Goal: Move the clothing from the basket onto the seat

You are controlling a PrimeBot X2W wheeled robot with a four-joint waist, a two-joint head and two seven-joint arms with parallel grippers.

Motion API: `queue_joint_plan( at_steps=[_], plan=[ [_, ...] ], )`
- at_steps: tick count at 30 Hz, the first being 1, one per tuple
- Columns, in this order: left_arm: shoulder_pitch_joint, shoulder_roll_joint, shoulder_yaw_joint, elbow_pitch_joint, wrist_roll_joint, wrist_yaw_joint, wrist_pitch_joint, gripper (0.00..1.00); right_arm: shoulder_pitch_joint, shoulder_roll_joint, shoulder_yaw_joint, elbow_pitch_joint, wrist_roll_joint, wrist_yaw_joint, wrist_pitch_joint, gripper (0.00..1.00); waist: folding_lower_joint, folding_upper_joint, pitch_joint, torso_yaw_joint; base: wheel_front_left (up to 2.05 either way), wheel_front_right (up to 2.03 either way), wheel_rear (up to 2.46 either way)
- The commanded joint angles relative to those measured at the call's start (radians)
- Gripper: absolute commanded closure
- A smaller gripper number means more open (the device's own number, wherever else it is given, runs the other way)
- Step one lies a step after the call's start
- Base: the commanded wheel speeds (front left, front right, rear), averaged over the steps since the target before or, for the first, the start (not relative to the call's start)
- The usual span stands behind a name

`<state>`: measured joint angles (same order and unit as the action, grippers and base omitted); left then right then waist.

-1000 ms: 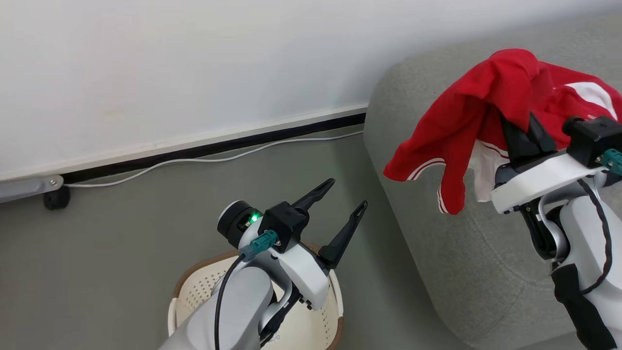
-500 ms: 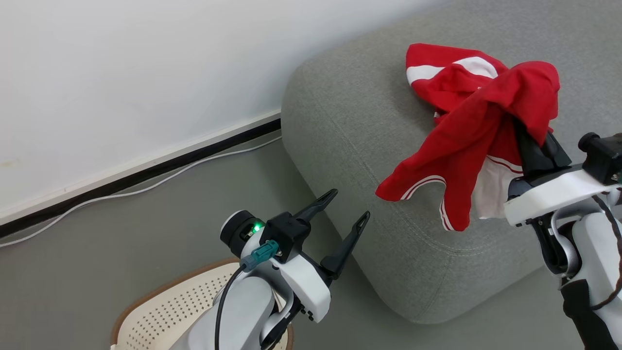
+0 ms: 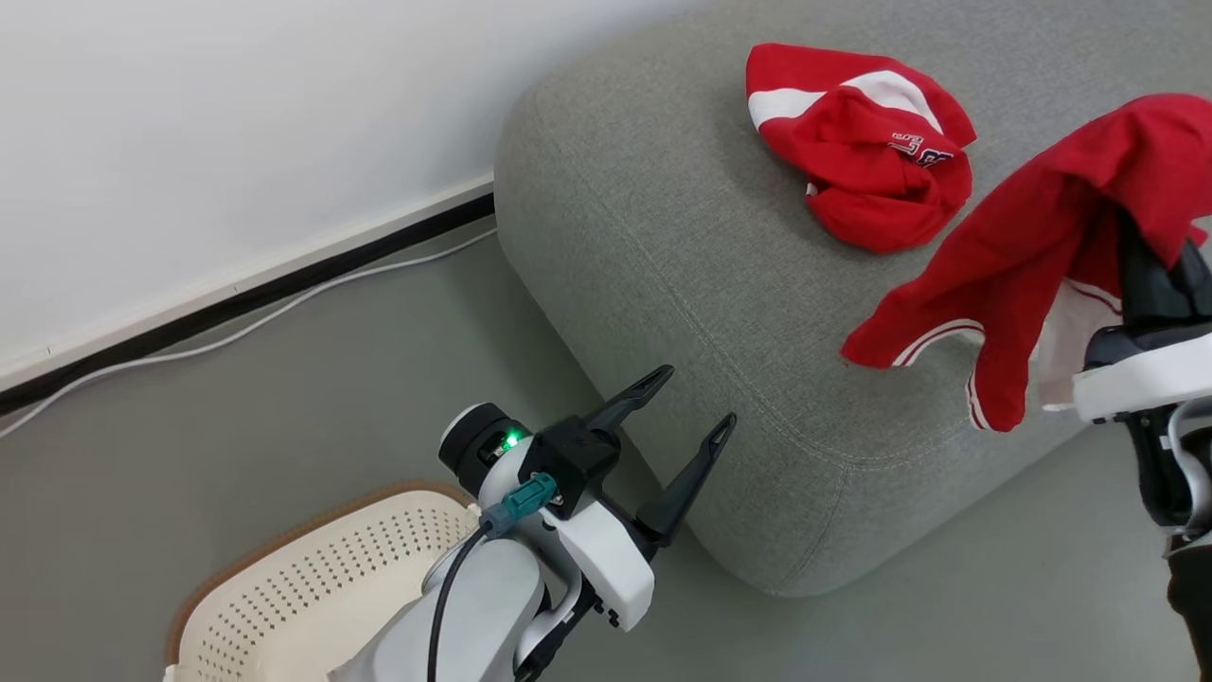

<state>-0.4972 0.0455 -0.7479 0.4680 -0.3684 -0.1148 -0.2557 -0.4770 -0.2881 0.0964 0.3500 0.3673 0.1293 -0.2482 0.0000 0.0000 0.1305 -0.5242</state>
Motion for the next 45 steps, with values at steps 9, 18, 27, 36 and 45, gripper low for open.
queue_joint_plan(
  at_steps=[9, 18, 27, 36, 45],
  plan=[
    [-0.065, 0.006, 0.005, -0.053, 0.045, -0.014, -0.006, 0.0, -0.125, -0.047, -0.132, -0.024, -0.107, 0.001, -0.014, 1.0, 0.0, 0.0, 0.137, 0.05, 0.0, 0.0, 0.0],
    [-0.114, 0.041, -0.054, -0.071, 0.047, -0.016, -0.006, 0.0, -0.331, -0.114, -0.261, 0.08, -0.199, 0.001, -0.01, 1.0, 0.0, 0.0, 0.261, 0.101, 0.0, 0.0, 0.0],
    [-0.161, 0.092, -0.12, -0.074, 0.014, -0.016, -0.006, 0.0, -0.612, -0.175, -0.492, 0.203, -0.351, 0.001, 0.008, 1.0, 0.0, 0.0, 0.369, 0.183, 0.0, 0.0, 0.0],
    [-0.17, 0.115, -0.13, -0.071, -0.004, -0.016, -0.006, 0.0, -0.768, -0.092, -0.835, 0.213, -0.619, 0.001, -0.007, 1.0, 0.0, 0.0, 0.424, 0.285, 0.0, 0.0, 0.0],
    [-0.173, 0.129, -0.132, -0.071, -0.002, -0.016, -0.006, 0.0, -0.816, -0.025, -0.996, 0.354, -0.725, 0.001, -0.011, 1.0, 0.0, 0.0, 0.492, 0.341, 0.0, 0.0, 0.0]
  ],
)
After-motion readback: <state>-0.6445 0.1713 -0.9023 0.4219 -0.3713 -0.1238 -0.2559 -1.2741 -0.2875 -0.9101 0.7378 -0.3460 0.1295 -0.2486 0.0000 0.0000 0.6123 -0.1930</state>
